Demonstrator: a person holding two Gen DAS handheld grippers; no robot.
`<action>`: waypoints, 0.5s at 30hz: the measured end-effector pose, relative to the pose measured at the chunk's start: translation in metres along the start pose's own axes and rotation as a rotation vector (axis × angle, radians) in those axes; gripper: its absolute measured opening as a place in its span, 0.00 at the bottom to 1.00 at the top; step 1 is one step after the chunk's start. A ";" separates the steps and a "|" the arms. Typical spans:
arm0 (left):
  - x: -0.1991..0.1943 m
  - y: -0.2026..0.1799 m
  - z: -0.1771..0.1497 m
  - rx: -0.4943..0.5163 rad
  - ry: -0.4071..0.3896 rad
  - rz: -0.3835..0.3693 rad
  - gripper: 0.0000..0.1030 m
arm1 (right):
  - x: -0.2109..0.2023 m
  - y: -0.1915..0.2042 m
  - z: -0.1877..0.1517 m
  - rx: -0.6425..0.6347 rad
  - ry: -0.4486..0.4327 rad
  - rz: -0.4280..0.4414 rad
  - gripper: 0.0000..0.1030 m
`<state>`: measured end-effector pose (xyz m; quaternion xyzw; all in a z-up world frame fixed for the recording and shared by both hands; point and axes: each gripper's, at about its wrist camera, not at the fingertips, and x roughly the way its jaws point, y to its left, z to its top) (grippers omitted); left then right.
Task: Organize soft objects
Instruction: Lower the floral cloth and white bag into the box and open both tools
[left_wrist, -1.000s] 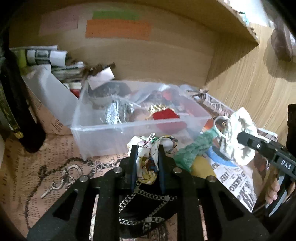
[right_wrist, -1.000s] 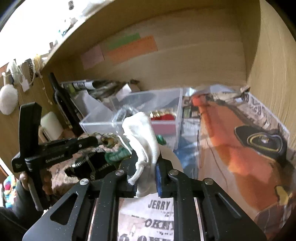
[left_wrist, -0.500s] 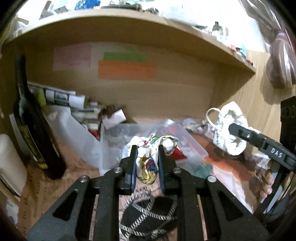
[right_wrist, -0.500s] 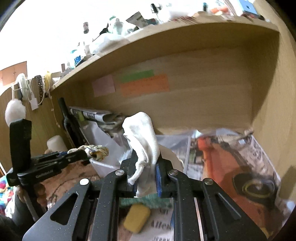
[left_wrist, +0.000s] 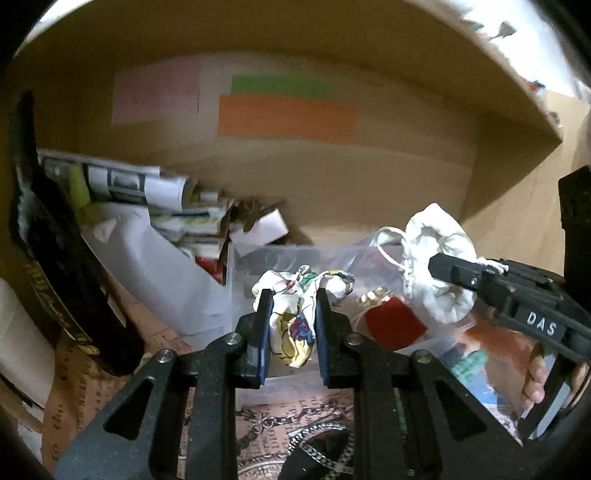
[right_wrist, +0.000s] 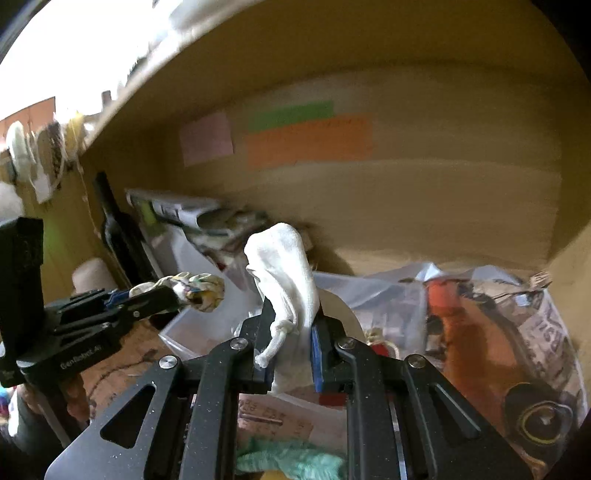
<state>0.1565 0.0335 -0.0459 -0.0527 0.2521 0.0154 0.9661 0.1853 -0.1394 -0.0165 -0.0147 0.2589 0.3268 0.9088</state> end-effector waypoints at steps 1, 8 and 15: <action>0.006 0.002 -0.001 -0.003 0.014 -0.002 0.19 | 0.008 0.002 -0.002 -0.007 0.023 -0.002 0.13; 0.043 0.006 -0.007 0.006 0.098 0.003 0.19 | 0.042 -0.001 -0.011 -0.023 0.141 -0.029 0.13; 0.058 0.000 -0.012 0.035 0.129 0.022 0.31 | 0.059 0.001 -0.017 -0.049 0.212 -0.037 0.16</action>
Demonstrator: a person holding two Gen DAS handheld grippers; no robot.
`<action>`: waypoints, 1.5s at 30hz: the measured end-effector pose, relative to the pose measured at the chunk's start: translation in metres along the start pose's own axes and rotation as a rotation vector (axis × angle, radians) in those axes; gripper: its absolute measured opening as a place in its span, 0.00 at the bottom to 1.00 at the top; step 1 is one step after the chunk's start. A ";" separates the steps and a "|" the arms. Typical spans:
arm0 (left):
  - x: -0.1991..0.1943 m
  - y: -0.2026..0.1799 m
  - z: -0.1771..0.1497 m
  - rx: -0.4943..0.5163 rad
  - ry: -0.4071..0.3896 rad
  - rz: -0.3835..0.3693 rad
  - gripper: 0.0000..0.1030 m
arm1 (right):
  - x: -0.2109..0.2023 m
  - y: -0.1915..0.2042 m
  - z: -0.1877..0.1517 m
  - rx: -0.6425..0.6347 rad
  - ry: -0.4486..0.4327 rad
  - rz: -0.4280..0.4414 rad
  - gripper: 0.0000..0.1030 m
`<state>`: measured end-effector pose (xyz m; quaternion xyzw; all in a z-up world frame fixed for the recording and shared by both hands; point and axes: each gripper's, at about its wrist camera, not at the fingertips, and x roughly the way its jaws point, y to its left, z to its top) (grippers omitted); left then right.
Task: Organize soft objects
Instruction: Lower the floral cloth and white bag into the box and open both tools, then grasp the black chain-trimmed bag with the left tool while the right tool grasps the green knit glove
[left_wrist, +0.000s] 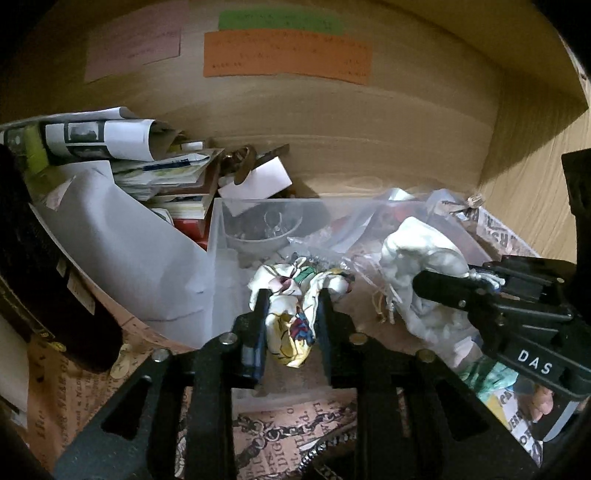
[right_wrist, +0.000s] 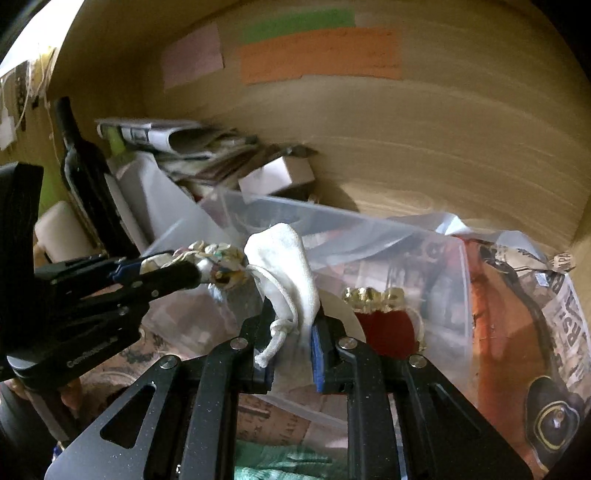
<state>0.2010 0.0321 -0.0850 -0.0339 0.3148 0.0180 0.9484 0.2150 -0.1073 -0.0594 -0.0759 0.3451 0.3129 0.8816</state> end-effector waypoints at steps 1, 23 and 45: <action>0.000 0.000 0.000 0.000 -0.001 0.002 0.34 | 0.001 0.000 0.000 -0.002 0.006 -0.001 0.16; -0.086 -0.013 -0.019 0.018 -0.147 0.016 0.98 | -0.085 -0.011 -0.011 0.010 -0.209 -0.042 0.79; -0.051 -0.050 -0.089 0.097 0.093 -0.139 0.62 | -0.075 -0.037 -0.093 0.151 -0.051 -0.022 0.81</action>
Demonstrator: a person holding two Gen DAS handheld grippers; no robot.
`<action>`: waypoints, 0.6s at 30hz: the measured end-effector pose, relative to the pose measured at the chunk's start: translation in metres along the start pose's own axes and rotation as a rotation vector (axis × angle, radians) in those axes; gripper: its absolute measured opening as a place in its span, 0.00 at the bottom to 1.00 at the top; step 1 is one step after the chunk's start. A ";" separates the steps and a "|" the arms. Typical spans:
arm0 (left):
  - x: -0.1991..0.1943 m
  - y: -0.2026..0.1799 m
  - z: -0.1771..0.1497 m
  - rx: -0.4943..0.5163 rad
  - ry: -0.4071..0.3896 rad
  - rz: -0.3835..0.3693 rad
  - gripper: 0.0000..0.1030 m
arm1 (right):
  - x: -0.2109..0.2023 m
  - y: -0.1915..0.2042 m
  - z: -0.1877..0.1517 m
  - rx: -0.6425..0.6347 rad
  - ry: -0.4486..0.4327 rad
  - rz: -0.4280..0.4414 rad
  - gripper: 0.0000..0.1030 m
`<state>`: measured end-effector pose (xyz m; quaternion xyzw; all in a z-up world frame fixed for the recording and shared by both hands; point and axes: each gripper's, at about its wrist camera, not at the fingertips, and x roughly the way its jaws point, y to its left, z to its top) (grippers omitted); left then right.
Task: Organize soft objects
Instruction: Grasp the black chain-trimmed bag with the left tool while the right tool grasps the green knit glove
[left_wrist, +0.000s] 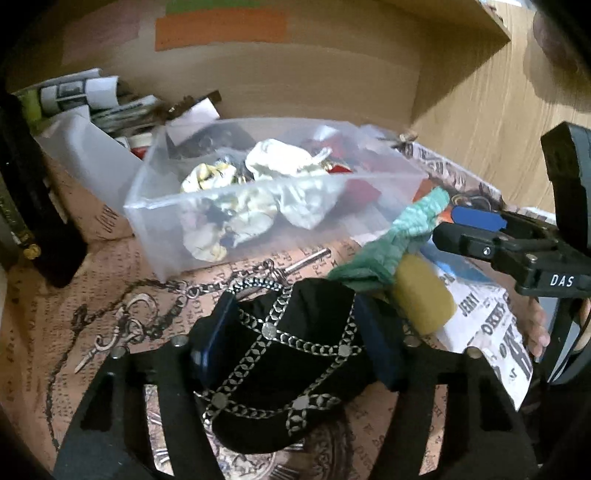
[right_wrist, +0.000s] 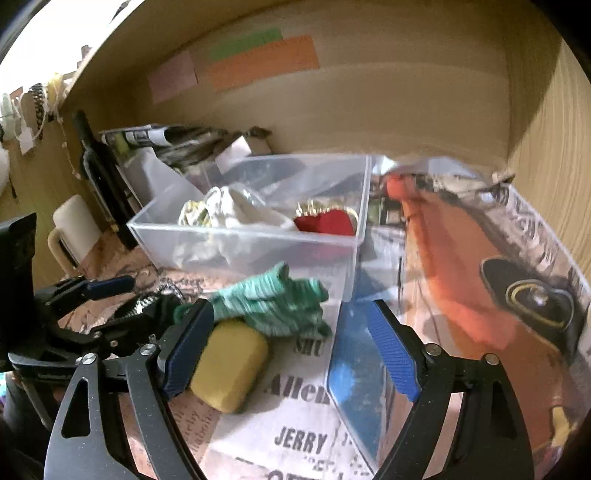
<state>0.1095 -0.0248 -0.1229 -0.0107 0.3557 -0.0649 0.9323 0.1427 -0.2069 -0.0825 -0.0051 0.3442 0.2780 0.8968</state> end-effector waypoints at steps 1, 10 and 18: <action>0.002 0.000 0.000 0.000 0.003 0.001 0.61 | 0.001 0.000 0.000 0.001 0.003 0.006 0.81; 0.012 0.010 -0.001 0.004 0.028 0.006 0.35 | 0.017 0.006 0.004 -0.009 0.018 0.036 0.71; 0.009 0.006 -0.002 0.021 0.014 0.009 0.12 | 0.022 0.003 0.003 0.015 0.019 0.066 0.34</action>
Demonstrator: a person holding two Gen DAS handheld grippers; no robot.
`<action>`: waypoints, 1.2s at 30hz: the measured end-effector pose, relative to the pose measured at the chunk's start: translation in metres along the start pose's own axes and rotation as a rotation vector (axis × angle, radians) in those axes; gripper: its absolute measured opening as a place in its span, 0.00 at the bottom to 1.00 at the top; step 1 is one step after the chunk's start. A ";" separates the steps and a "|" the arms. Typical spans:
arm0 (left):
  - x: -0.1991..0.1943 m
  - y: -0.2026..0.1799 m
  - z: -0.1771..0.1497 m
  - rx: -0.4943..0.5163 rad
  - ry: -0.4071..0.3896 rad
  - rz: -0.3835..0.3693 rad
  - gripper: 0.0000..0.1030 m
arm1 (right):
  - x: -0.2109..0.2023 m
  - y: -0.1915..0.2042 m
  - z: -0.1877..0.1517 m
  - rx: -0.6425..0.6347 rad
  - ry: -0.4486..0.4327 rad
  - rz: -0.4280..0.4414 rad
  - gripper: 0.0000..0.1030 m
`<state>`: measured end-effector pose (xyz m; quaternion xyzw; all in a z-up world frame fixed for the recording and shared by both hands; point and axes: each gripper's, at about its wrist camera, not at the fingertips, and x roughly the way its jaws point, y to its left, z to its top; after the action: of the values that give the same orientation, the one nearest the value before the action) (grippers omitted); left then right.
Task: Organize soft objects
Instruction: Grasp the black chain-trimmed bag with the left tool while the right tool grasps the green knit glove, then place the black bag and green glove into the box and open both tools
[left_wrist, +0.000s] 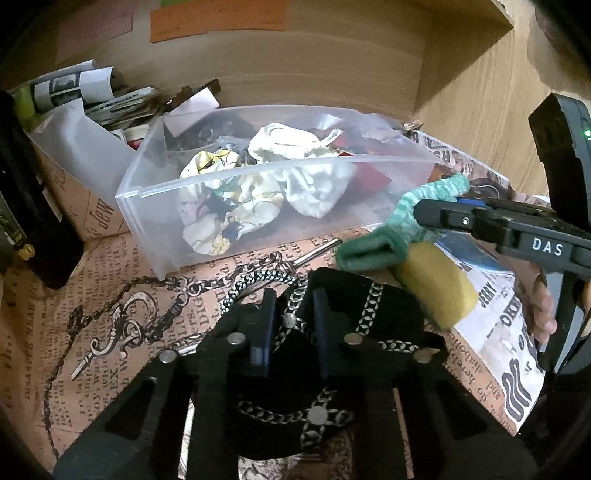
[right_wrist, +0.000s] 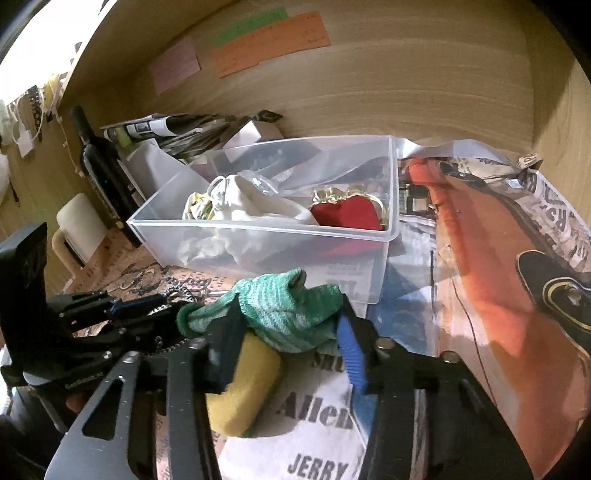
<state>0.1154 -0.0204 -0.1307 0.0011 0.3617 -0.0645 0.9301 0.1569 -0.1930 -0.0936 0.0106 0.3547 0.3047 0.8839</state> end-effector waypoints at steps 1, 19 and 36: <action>-0.001 -0.001 0.000 -0.003 -0.002 0.001 0.12 | -0.002 0.000 0.000 -0.001 -0.007 0.003 0.31; -0.066 0.005 0.026 -0.043 -0.182 0.015 0.09 | -0.055 0.008 0.019 -0.019 -0.194 -0.011 0.28; -0.092 0.019 0.097 -0.052 -0.380 0.086 0.09 | -0.068 0.013 0.060 -0.062 -0.312 -0.026 0.28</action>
<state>0.1157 0.0046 0.0022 -0.0196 0.1810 -0.0145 0.9832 0.1501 -0.2079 -0.0041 0.0258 0.2037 0.2986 0.9320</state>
